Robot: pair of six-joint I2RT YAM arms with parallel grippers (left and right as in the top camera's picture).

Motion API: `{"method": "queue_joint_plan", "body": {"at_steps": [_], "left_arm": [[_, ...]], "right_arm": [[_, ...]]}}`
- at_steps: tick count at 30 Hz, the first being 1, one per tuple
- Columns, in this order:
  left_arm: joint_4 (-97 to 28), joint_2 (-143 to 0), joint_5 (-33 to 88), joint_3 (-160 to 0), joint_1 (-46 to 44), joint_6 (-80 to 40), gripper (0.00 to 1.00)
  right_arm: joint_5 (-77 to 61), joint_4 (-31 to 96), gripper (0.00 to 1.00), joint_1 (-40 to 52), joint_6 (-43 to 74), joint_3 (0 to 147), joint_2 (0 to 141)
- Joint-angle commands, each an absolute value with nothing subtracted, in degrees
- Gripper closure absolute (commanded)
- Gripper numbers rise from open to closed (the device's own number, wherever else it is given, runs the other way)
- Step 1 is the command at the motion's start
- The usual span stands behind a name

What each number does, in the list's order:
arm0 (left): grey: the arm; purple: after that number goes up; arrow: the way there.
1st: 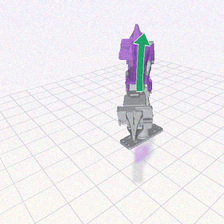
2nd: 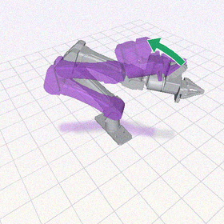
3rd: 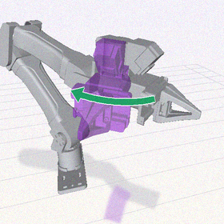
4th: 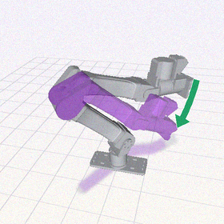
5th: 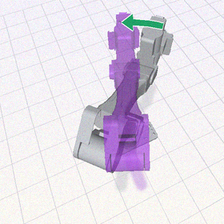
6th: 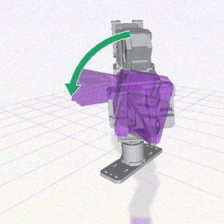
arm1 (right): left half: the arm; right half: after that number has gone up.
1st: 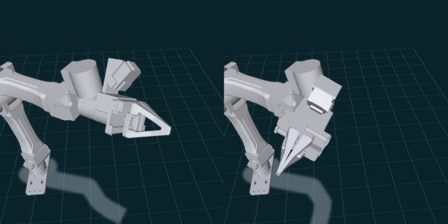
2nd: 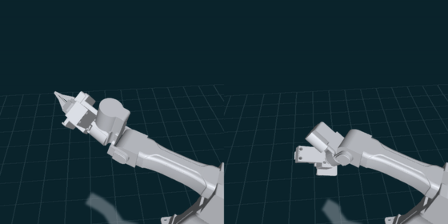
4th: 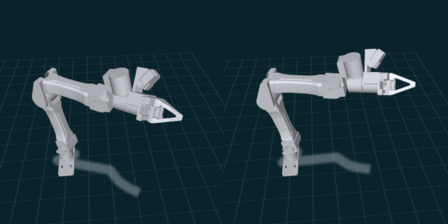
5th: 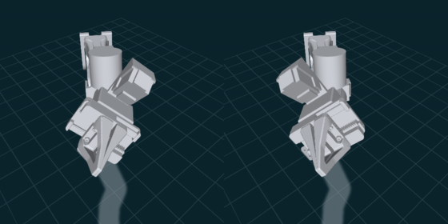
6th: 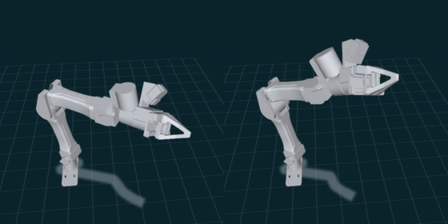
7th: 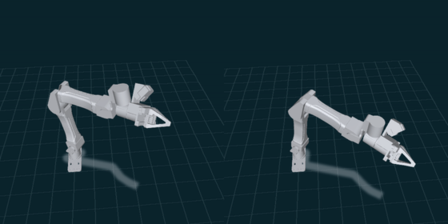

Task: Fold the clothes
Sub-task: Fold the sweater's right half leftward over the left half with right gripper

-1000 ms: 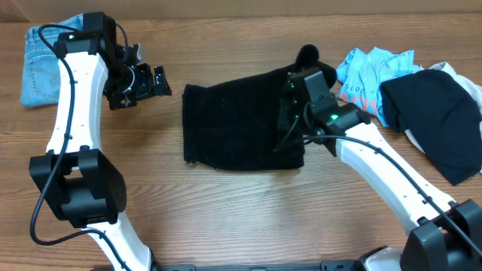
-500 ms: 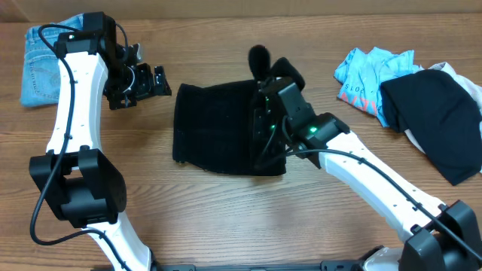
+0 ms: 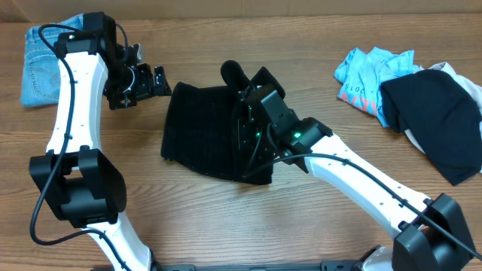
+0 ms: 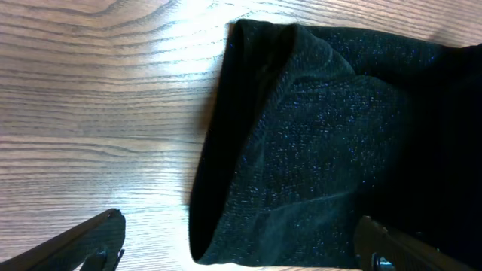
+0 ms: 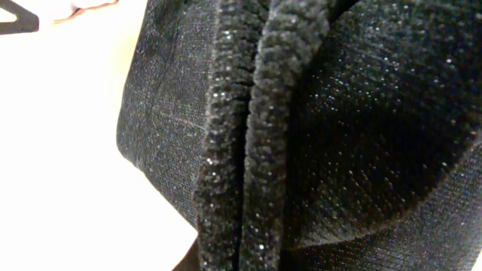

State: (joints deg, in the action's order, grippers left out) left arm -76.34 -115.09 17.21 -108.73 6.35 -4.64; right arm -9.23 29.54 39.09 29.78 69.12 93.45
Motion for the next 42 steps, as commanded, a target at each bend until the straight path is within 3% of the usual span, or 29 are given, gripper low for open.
{"method": "queue_joint_plan", "body": {"at_steps": [1,7,14,16,20,22,24,26,27,31,37,42], "left_arm": [[-76.5,-115.5,18.0,-108.3,6.1,-3.2,0.00],[-76.5,-115.5,18.0,-108.3,6.0,-3.2,0.00],[-76.5,-115.5,17.5,-108.3,6.0,-3.2,0.00],[-76.5,-115.5,17.5,-108.3,6.0,-3.2,0.00],[-76.5,-115.5,17.5,-108.3,6.0,-3.2,0.00],[-76.7,-115.5,17.5,-108.3,6.0,-3.2,0.00],[-76.7,-115.5,17.5,-108.3,6.0,-3.2,0.00],[-76.7,-115.5,17.5,-108.3,6.0,-3.2,0.00],[-76.7,-115.5,17.5,-108.3,6.0,-3.2,0.00],[-77.2,-115.5,17.4,-108.3,6.0,-3.1,0.00],[-77.8,-115.5,17.5,-108.3,6.0,-1.8,0.00],[-77.6,-115.5,17.9,-108.3,6.0,-1.9,0.00]], "right_arm": [[-10.8,28.3,0.89,40.4,31.8,71.6,94.5],[-13.2,24.5,0.96,40.7,37.1,71.6,97.0],[-15.7,20.9,0.96,41.0,42.0,71.6,97.8],[-15.7,20.6,0.90,41.7,42.1,71.6,98.6],[-15.7,16.3,0.89,44.9,43.9,71.6,101.6],[-15.7,13.8,0.79,46.2,44.0,71.6,102.6],[-15.7,11.8,0.37,46.4,45.0,71.6,102.6],[-15.8,9.8,0.15,46.4,46.5,71.6,102.6],[-15.8,8.5,0.11,46.4,46.5,71.7,102.6],[-18.9,7.1,0.04,44.4,45.6,73.0,101.8],[-16.4,28.5,0.01,31.8,42.8,75.1,96.3],[-16.6,31.6,0.04,31.2,40.6,72.9,100.7]]}}
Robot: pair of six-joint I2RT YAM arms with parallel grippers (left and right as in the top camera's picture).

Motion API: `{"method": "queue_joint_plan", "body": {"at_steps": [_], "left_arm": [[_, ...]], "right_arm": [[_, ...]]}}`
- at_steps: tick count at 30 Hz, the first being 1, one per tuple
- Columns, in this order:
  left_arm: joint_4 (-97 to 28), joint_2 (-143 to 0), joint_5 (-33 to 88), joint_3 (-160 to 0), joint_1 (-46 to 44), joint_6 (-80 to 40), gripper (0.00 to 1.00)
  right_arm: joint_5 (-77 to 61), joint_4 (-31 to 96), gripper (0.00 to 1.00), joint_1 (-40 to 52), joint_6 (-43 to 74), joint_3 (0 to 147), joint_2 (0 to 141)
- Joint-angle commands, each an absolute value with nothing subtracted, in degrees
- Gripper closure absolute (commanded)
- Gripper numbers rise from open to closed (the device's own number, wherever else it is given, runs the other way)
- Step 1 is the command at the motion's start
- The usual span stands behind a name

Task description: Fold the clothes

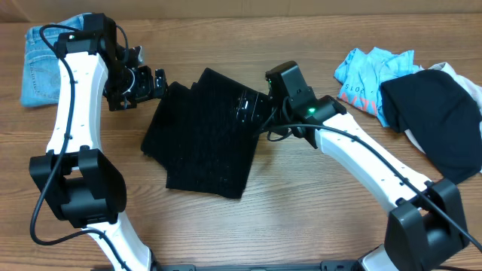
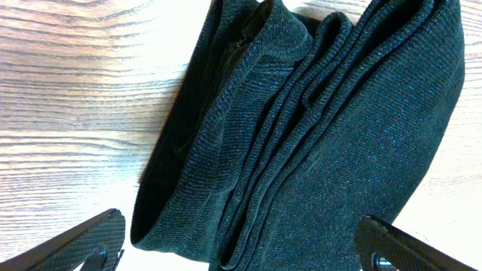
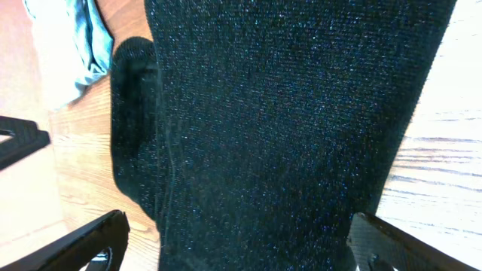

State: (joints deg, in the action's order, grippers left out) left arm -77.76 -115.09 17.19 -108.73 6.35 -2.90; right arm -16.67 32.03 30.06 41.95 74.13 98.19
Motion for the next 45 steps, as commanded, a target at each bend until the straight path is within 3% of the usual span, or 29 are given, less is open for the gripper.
{"method": "queue_joint_plan", "body": {"at_steps": [1,8,25,26,29,30,32,37,39,45], "left_arm": [[-77.7,-115.5,17.9,-108.3,6.0,-1.9,0.00],[-78.0,-116.1,17.6,-108.0,6.0,-1.9,0.00],[-78.4,-116.1,17.7,-108.0,6.0,-1.9,0.00],[-78.4,-116.1,17.7,-108.0,5.9,-1.9,0.00],[-78.4,-116.1,17.6,-108.0,5.9,-1.7,0.00],[-78.4,-116.1,17.6,-108.0,5.9,-1.7,0.00],[-78.4,-116.1,17.4,-108.0,5.9,-1.6,0.00],[-78.8,-116.1,18.9,-108.0,5.6,-1.6,0.00],[-80.8,-116.1,22.5,-108.0,3.8,4.2,0.00],[-74.3,-117.6,22.0,-102.8,-4.4,3.8,0.04]], "right_arm": [[-16.6,31.6,0.05,31.6,40.7,72.9,102.4],[-12.5,42.5,0.00,30.9,43.9,72.6,104.6],[-12.9,34.9,0.04,35.9,45.0,72.3,107.0],[-12.9,34.5,0.07,35.9,45.0,72.3,107.2],[-10.8,33.4,0.27,35.9,43.9,73.4,107.0],[-8.7,34.9,0.29,35.6,43.9,74.8,106.3],[-7.1,37.5,0.28,35.4,42.3,78.0,104.5],[-8.6,37.0,0.13,37.5,38.5,81.8,103.9],[-9.5,37.4,0.10,34.6,39.2,81.8,103.8],[-21.6,43.5,0.07,22.4,32.4,81.8,103.8]]}}
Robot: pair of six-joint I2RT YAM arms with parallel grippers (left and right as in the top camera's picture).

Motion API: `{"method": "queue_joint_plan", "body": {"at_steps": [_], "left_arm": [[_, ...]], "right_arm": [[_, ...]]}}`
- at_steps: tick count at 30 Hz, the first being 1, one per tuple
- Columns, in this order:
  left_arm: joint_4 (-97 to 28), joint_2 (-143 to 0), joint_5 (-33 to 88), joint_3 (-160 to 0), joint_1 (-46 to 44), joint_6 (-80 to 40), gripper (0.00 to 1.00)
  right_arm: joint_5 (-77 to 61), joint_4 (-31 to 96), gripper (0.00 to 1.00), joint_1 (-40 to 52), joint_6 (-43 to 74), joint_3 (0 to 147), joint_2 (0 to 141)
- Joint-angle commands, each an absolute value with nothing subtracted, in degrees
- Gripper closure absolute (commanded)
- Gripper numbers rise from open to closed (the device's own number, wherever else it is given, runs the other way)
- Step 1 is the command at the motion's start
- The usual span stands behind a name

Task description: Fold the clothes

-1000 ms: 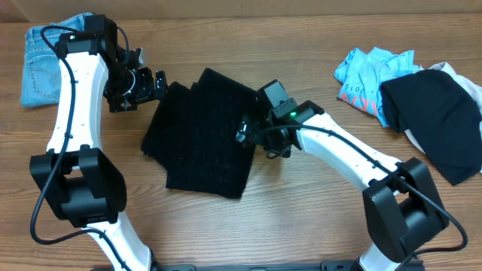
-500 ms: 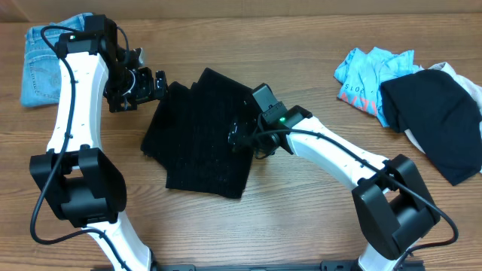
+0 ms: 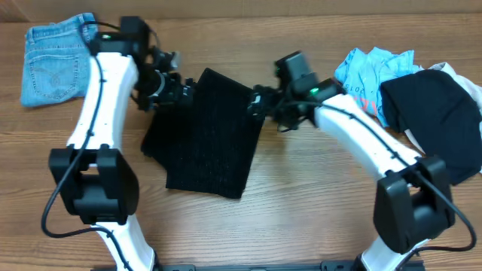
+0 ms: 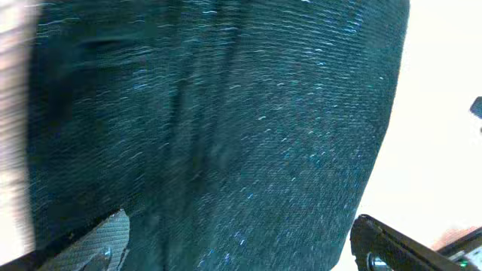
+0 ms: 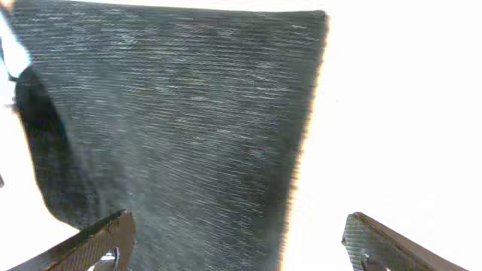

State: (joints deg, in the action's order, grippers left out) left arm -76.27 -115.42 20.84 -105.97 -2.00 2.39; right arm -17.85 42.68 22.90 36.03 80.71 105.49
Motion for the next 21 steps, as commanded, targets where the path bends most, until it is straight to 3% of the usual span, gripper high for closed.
{"method": "queue_joint_plan", "body": {"at_steps": [1,9,15,19,21], "left_arm": [[-73.7,-119.1,22.0,-102.2,-4.5,3.6,0.04],[-70.7,-123.8,15.7,-102.2,-2.6,4.5,0.06],[-72.2,-126.0,23.5,-101.3,-3.0,6.5,0.09],[-74.7,-126.0,23.6,-101.3,-3.0,7.7,0.12],[-75.0,-126.0,23.8,-101.3,-3.0,7.7,0.20]], "right_arm": [[-21.6,45.8,0.07,21.5,29.6,81.8,103.8],[-21.5,48.5,0.06,21.3,26.5,81.8,103.8],[-21.5,48.4,0.06,21.3,26.5,81.8,103.8],[-21.5,48.4,0.06,21.3,26.5,81.8,103.8],[-21.5,48.4,0.06,21.3,26.5,81.8,103.8]]}}
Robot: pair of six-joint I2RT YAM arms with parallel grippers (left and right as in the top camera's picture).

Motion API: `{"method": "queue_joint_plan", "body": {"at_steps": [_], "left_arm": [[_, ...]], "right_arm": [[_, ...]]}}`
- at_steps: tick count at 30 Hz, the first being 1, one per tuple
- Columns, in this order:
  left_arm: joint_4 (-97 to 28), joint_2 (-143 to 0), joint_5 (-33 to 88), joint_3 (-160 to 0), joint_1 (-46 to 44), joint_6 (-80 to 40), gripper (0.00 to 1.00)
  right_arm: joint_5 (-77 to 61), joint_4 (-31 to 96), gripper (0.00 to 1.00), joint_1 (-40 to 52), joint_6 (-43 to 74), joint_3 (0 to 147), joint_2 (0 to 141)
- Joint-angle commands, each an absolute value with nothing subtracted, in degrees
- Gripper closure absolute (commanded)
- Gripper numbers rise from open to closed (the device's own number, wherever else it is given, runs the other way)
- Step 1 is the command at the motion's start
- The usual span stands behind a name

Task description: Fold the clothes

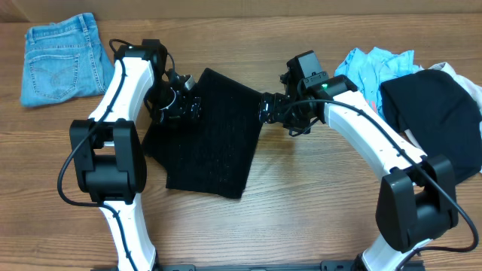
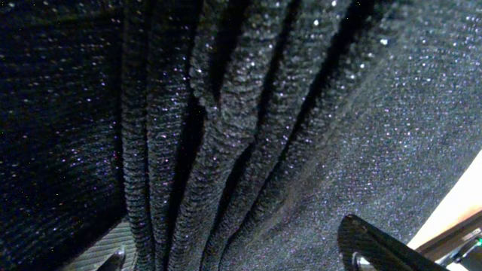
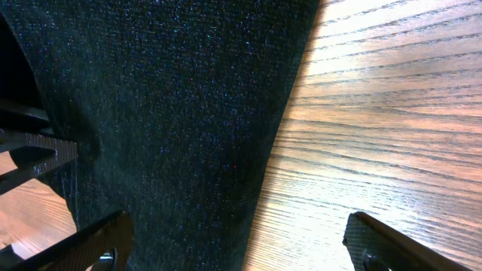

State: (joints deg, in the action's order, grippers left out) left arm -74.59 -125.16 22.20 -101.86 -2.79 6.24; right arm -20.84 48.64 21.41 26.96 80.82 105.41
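A black knit garment (image 1: 209, 134) lies folded into a tilted oblong mid-table. My left gripper (image 1: 181, 107) is down on its upper left edge, open. In the left wrist view the stacked folds (image 2: 226, 135) fill the frame between the spread fingers (image 2: 376, 242). My right gripper (image 1: 273, 111) sits at the garment's upper right edge, open. Its wrist view shows the cloth's edge (image 3: 181, 128) and bare wood between the fingers (image 3: 392, 242).
Folded blue jeans (image 1: 56, 56) lie at the far left. A light-blue shirt (image 1: 373, 71) and a black garment (image 1: 433, 120) are piled at the right, near the right arm. The wooden table (image 1: 316, 196) shows in front of the folded garment.
My left gripper went from the garment's top left corner down onto its left edge, close over the folds. My right gripper shifted slightly right along the top right edge. The garment lies unchanged.
First my right gripper was pressed into bunched cloth at the garment's middle, the left one off to the left. Then the garment lay as a folded oblong, the right gripper open at its top right. Later both grippers stood at its top corners, now at its edges.
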Motion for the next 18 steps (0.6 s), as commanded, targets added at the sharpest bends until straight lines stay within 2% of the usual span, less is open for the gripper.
{"method": "queue_joint_plan", "body": {"at_steps": [1,3,6,9,11,15,18], "left_arm": [[-74.9,-126.0,24.1,-101.0,-3.0,7.7,0.23],[-74.9,-126.0,24.2,-100.3,-3.0,7.7,0.30],[-74.7,-126.0,25.1,-99.6,-3.0,7.7,0.61],[-74.3,-126.0,25.6,-99.6,-3.0,7.7,0.72],[-73.8,-126.0,25.6,-99.6,-3.0,7.7,0.96],[-74.8,-126.0,25.5,-100.7,-3.0,7.0,0.96],[-79.9,-125.8,25.1,-107.2,-2.9,6.2,0.96]], "right_arm": [[-21.6,48.4,0.06,21.3,26.5,81.8,103.8],[-21.5,48.6,0.06,21.3,26.5,81.8,103.8],[-21.5,48.5,0.06,21.3,26.5,81.8,103.8],[-21.5,48.5,0.06,21.3,26.5,81.8,103.8],[-21.5,48.4,0.06,21.3,26.5,81.8,103.8],[-21.5,48.4,0.06,21.3,26.5,81.8,103.8],[-21.5,48.3,0.06,21.3,26.5,81.8,103.8]]}}
